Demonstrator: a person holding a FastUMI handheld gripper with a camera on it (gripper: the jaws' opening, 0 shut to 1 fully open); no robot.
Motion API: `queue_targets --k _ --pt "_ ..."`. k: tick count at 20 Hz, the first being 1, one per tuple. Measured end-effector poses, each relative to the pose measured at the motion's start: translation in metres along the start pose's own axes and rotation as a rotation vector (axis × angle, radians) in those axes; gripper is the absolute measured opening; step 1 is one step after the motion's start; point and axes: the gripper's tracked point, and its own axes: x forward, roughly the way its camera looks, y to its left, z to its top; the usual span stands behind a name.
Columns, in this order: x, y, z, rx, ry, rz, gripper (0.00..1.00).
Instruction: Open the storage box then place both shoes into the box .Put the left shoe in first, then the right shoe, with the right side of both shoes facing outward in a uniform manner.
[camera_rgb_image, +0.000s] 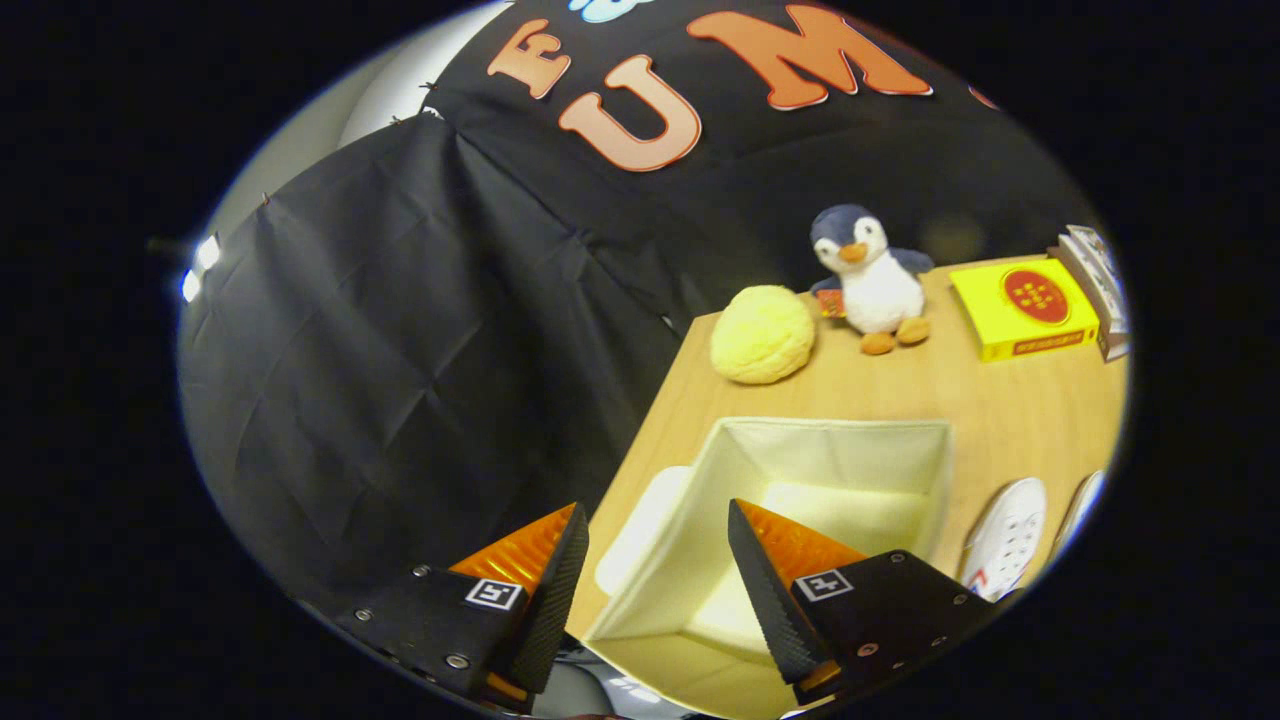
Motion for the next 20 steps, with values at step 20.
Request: queue_targets --k 20 --pt "-0.117 -0.261 -0.159 -0.249 0.301 -0.567 0.84"
